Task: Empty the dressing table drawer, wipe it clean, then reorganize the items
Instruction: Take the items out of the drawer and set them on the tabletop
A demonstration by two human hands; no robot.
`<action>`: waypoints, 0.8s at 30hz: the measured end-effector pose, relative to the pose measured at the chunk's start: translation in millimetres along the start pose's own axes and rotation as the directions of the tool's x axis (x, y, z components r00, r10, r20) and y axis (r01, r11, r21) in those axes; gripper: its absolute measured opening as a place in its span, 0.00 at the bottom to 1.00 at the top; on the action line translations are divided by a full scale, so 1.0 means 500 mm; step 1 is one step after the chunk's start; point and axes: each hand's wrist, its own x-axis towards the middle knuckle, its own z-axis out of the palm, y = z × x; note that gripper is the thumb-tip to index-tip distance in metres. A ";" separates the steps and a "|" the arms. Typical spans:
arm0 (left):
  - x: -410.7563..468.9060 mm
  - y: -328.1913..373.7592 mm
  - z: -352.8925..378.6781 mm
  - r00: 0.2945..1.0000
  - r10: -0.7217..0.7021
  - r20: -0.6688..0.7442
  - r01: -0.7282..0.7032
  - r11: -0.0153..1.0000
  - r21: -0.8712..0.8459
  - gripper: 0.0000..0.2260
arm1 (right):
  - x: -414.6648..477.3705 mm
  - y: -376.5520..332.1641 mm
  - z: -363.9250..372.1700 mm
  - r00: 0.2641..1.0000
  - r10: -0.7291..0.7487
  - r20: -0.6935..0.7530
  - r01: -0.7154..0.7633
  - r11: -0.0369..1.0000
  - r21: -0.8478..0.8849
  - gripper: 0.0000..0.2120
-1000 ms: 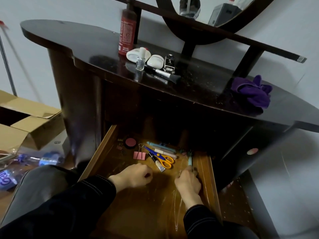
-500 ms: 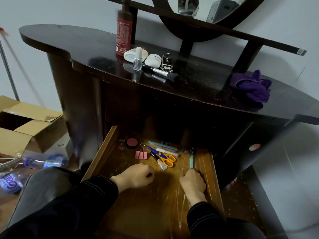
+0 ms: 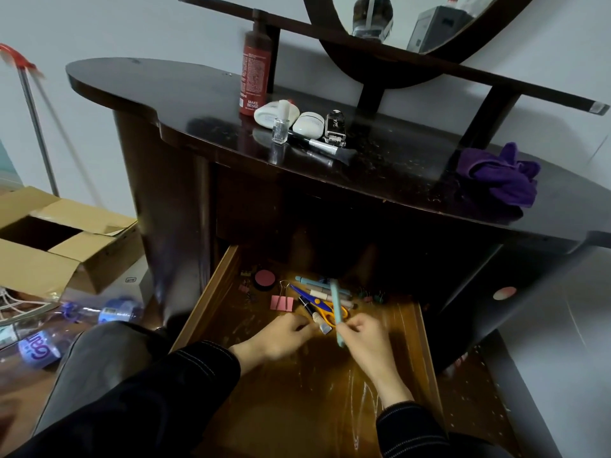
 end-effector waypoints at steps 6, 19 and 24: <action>0.000 0.025 -0.010 0.978 -0.153 -0.143 0.089 0.923 -0.375 0.13 | -0.024 -0.012 0.035 0.945 -0.170 0.280 0.186 0.982 -0.032 0.13; 0.009 0.003 -0.022 0.924 -0.112 -0.367 0.141 0.988 0.055 0.08 | 0.079 0.035 0.049 0.980 -0.192 0.059 0.200 0.903 -0.381 0.17; 0.007 -0.003 -0.015 0.937 -0.011 -0.350 0.105 0.963 0.250 0.08 | 0.129 0.032 0.061 0.987 -0.139 0.077 0.159 0.829 -0.536 0.13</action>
